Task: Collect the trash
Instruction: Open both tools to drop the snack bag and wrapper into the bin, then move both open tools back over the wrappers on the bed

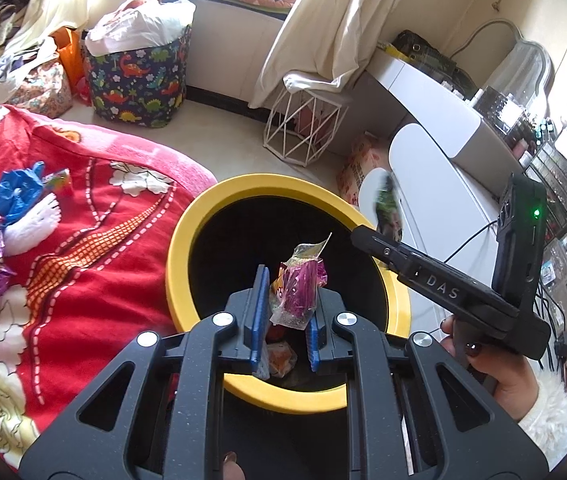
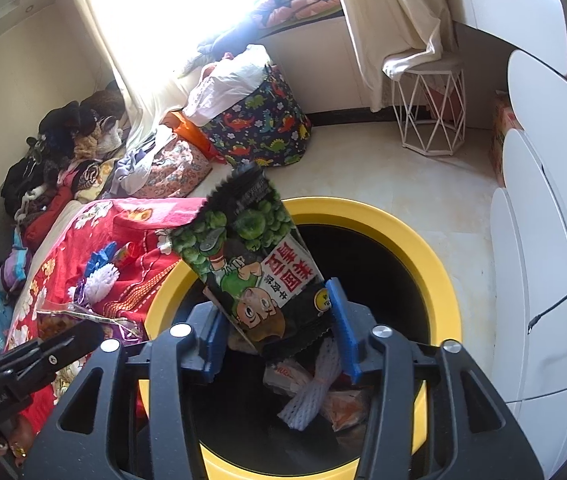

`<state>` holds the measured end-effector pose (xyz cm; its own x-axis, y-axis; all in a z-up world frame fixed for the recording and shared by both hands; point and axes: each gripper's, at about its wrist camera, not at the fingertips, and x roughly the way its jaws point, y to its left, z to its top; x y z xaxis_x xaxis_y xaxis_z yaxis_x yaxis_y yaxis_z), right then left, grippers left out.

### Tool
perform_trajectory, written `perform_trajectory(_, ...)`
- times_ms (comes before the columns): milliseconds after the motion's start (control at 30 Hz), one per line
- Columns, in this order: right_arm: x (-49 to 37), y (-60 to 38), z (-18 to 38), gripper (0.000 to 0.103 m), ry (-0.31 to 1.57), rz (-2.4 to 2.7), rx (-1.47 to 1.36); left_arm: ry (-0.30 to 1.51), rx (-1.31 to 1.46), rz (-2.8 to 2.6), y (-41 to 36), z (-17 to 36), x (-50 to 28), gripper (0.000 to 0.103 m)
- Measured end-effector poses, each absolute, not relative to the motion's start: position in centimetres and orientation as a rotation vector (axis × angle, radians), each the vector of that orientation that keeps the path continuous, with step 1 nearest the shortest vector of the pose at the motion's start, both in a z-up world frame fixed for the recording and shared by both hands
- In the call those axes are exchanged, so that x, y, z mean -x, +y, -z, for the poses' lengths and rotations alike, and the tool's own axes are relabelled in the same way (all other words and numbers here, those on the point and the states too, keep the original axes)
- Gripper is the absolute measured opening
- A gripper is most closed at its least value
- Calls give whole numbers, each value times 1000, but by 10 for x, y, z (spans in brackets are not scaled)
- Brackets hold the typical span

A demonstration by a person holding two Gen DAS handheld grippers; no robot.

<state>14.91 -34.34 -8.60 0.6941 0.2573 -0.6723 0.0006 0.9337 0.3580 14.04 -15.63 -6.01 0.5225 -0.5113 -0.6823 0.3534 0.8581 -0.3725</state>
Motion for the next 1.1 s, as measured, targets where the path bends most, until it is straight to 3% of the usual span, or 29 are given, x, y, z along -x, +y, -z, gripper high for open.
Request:
perform_trajectory(33,-150,-345,87,53,796,-142,-352,882,197,524,-158,61,-141,11)
perform_trajectory(67,-149,-347,87,55,796,-136,-358,883,198,523,-158,61,-142,18)
perform_trajectory(100,-149,-348,88,59,796,-130,-362,882,200,519,-159,61,-142,35)
perform_trajectory(167,-148,-352,89,64,792,-115,-372,871,208,504,-157,61,-141,57)
perform_trajectory(233,-146,-354,88,66,786,-101,-377,863,211,495,-154,61,-139,61)
perform_trajectory(300,-146,-355,88,70,780,-92,-379,849,206,471,-152,59,-137,84)
perform_trajectory(367,-147,-355,87,72,775,-88,-384,825,217,454,-146,56,-133,92)
perform_trajectory(667,-145,-344,81,78,749,-103,-362,750,212,365,-125,40,-125,92)
perform_trajectory(1100,-140,-319,64,80,712,-142,-328,680,224,286,-91,26,-117,92)
